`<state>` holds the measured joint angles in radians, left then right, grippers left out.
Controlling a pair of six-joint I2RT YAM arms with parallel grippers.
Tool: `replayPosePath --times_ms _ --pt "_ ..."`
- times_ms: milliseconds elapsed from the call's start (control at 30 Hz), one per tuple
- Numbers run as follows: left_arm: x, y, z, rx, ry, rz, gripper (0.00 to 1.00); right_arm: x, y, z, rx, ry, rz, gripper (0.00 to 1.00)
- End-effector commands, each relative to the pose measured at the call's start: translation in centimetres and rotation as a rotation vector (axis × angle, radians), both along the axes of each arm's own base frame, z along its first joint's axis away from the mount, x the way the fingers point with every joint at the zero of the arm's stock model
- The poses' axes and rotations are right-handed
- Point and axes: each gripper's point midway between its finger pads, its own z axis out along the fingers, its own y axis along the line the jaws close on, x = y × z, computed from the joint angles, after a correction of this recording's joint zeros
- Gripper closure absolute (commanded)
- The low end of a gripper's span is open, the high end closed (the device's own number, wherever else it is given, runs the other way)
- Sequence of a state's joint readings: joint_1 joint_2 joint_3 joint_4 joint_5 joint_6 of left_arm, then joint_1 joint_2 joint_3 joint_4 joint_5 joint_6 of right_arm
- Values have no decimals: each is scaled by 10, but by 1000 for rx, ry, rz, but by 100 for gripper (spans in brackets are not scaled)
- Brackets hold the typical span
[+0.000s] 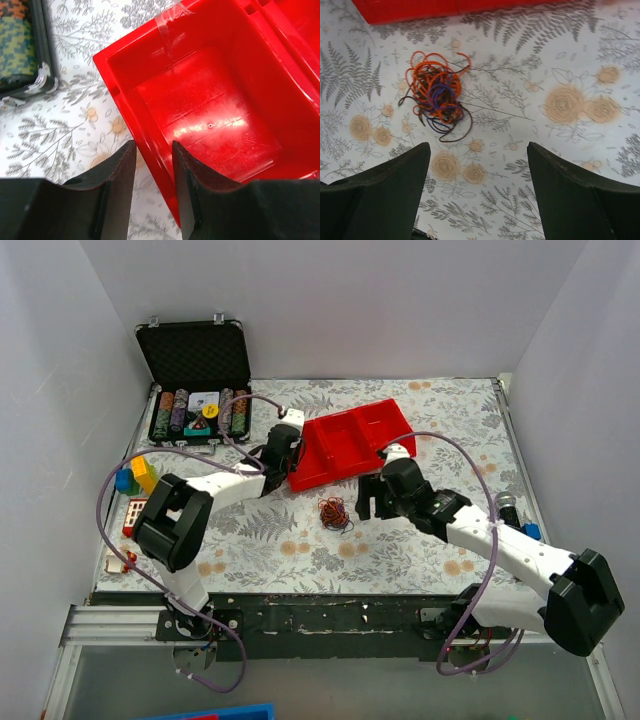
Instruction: Untangle the cables
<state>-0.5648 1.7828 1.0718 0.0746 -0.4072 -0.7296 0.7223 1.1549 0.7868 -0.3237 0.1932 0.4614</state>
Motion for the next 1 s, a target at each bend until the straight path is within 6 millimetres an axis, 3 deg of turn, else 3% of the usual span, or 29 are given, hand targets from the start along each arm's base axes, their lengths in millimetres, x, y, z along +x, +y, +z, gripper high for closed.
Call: replayPosePath --times_ms 0,200,333,433,500,667,767,967 --pt "-23 17 14 91 -7 -75 67 5 47 12 69 -110 68 11" --pt "-42 26 13 110 -20 -124 67 8 84 -9 24 -140 125 8" --pt "-47 29 10 113 3 -114 67 16 90 -36 -46 -107 104 8" --pt "-51 29 11 104 0 -132 67 18 92 -59 -98 -73 104 12" --pt "-53 29 16 107 -12 -146 67 14 100 -70 -107 -30 130 23" --pt "-65 31 18 129 -26 -215 67 -19 112 -75 -111 -7 201 46" --pt "-74 30 16 141 -26 -265 68 -44 109 -79 -113 15 211 57" --pt "-85 38 15 163 -24 -277 64 -92 97 -79 -89 40 214 59"
